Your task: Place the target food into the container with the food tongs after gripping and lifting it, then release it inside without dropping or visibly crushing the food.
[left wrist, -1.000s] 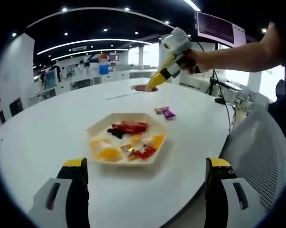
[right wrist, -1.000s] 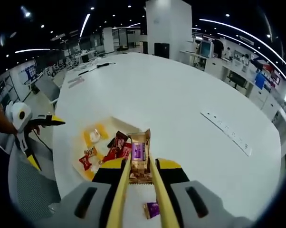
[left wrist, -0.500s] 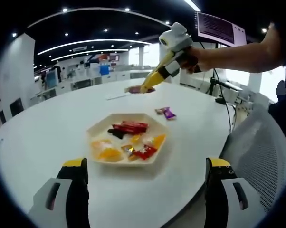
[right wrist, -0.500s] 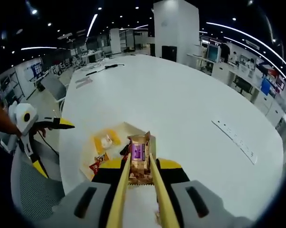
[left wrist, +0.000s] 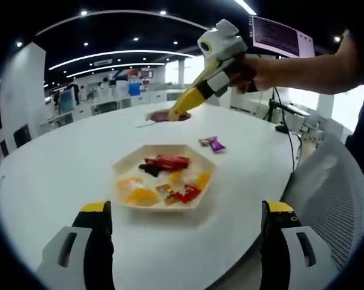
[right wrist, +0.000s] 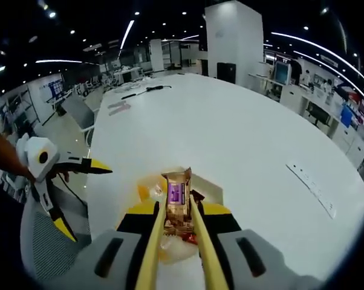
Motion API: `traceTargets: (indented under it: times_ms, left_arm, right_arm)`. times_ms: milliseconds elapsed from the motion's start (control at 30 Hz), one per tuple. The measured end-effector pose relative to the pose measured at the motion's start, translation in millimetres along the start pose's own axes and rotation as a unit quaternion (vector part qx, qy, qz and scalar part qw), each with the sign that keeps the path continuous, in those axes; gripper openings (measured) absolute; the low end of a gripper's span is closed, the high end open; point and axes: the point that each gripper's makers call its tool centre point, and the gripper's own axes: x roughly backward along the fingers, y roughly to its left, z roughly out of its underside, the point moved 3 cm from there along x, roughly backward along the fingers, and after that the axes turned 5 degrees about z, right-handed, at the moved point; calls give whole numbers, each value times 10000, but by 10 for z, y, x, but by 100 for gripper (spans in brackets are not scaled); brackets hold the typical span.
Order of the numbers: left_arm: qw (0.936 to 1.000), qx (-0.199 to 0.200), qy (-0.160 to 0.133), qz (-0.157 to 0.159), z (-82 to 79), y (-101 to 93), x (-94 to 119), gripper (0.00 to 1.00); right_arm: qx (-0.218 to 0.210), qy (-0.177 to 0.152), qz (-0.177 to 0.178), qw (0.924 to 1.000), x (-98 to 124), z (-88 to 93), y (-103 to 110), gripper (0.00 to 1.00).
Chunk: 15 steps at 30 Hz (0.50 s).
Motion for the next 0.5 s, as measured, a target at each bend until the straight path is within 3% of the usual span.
traceTargets:
  times_ms: [500]
  left_arm:
    - [10000, -1, -23, -39, -3, 17, 5, 99]
  right_arm:
    - [104, -145, -157, 9997, -52, -159, 240, 24]
